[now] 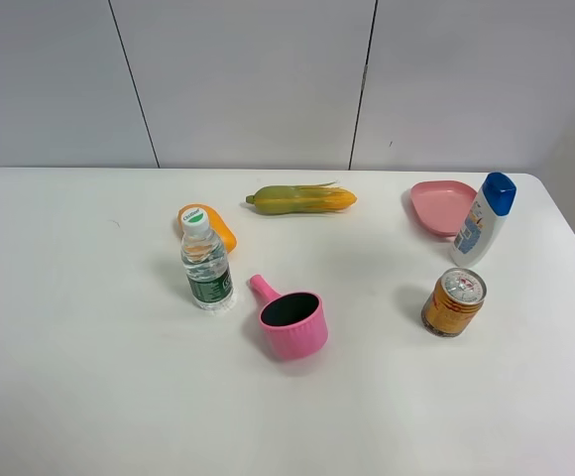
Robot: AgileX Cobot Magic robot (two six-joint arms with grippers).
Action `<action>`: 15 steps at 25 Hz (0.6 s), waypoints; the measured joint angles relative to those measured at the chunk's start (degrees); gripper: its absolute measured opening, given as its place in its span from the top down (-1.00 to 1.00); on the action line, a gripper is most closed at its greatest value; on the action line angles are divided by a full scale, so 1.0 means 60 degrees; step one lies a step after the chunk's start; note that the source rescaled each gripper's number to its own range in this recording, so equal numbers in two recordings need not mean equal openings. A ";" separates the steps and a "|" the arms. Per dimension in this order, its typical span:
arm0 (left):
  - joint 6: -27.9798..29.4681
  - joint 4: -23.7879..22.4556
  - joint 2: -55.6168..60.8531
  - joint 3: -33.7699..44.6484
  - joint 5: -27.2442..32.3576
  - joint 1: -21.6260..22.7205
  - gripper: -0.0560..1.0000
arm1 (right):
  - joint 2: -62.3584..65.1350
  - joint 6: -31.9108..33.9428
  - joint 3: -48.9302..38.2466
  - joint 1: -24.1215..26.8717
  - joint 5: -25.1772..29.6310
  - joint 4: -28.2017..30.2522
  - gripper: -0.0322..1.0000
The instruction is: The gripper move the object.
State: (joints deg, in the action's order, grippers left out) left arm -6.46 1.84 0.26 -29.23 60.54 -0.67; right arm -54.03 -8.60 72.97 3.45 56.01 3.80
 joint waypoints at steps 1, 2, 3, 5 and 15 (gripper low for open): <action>0.0000 0.0000 0.0000 0.0000 0.0000 0.0000 -1.00 | 0.0231 0.0146 0.0000 0.0000 0.0218 0.0000 -0.79; 0.0000 0.0000 0.0000 0.0000 0.0000 0.0000 -1.00 | 0.0504 0.0278 0.0000 0.0000 0.0449 0.0000 -0.79; 0.0000 0.0000 0.0000 0.0000 0.0000 0.0000 -1.00 | 0.0784 0.0413 0.0000 0.0000 0.0643 0.0000 -0.79; 0.0000 0.0000 0.0000 0.0000 0.0000 0.0000 -1.00 | 0.1365 0.0619 -0.0217 0.0000 0.0886 0.0045 -0.79; 0.0000 0.0000 0.0000 0.0000 0.0000 0.0000 -1.00 | 0.5099 0.0733 -0.3592 0.0000 0.1062 0.0227 -0.79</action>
State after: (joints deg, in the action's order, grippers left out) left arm -6.46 1.84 0.26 -29.23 60.54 -0.67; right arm -23.44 -4.20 51.42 3.45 62.39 5.16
